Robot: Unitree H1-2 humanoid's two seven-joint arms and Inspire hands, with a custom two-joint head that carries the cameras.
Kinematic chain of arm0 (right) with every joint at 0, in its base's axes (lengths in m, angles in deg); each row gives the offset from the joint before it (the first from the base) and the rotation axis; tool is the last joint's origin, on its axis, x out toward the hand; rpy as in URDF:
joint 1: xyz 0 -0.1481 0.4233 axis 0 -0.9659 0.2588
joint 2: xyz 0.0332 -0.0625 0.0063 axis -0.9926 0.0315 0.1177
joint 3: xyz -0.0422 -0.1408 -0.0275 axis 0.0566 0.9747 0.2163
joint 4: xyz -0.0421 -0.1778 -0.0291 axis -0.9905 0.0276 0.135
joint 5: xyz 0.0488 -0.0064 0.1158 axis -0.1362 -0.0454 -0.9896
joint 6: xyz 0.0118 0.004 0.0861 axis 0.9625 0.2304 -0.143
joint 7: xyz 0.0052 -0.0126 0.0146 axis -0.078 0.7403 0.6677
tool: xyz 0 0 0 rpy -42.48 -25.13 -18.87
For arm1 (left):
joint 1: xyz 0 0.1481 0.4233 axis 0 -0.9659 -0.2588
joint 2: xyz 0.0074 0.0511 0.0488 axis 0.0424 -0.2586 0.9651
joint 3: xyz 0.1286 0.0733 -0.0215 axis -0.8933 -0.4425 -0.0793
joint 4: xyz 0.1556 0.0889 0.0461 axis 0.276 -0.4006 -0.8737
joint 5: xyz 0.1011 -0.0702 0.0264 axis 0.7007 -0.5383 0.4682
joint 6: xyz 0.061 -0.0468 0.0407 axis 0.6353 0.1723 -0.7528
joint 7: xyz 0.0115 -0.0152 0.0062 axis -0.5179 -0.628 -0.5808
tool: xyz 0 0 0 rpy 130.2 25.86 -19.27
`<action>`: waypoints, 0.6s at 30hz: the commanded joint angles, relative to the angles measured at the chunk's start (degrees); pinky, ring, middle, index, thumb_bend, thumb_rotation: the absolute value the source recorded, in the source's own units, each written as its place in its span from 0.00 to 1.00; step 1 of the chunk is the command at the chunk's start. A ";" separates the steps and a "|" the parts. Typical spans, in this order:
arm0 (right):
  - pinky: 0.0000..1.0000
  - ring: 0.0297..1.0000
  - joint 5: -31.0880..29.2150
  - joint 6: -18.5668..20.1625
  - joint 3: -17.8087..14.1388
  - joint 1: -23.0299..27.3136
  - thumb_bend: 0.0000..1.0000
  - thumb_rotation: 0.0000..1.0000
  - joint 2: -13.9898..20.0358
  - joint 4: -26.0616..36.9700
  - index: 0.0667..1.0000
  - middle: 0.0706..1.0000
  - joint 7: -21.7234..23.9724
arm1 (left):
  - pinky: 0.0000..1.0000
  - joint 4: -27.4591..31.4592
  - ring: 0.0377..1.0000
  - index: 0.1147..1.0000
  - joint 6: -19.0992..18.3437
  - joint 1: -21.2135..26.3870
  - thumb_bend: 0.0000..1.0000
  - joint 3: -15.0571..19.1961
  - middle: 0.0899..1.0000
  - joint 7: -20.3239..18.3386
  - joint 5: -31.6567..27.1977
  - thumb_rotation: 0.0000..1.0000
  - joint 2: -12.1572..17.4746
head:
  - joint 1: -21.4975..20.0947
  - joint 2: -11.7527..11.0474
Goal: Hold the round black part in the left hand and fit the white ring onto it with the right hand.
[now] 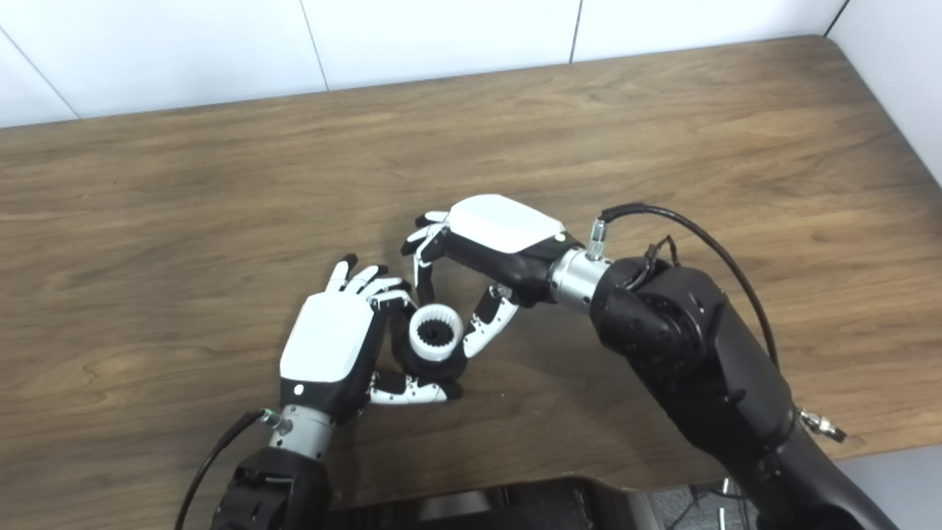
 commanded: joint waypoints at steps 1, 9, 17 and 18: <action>0.84 0.94 -0.18 -1.99 -0.36 1.18 0.52 0.13 -0.12 0.52 0.45 0.83 -1.64 | 1.00 0.44 0.88 0.42 0.60 0.11 0.52 -0.64 0.75 -0.22 0.81 0.06 -0.73 | 0.02 -0.01; 0.85 0.94 0.19 -2.12 -0.37 1.50 0.52 0.13 -0.51 0.52 0.45 0.83 -1.29 | 1.00 0.64 0.88 0.42 0.47 0.27 0.52 -0.70 0.75 -0.53 0.68 0.06 -0.95 | 0.10 0.13; 0.86 0.94 0.70 -1.83 -0.03 1.47 0.52 0.13 -1.15 1.16 0.45 0.83 -0.66 | 1.00 0.57 0.89 0.42 0.30 0.32 0.52 -0.73 0.76 -0.80 0.79 0.06 -1.08 | 0.22 0.07; 0.86 0.94 0.64 -1.86 -0.07 1.46 0.52 0.13 -1.15 1.12 0.45 0.83 -0.67 | 1.00 0.55 0.89 0.42 0.29 0.34 0.52 -0.76 0.76 -0.78 0.87 0.06 -1.10 | 0.15 0.07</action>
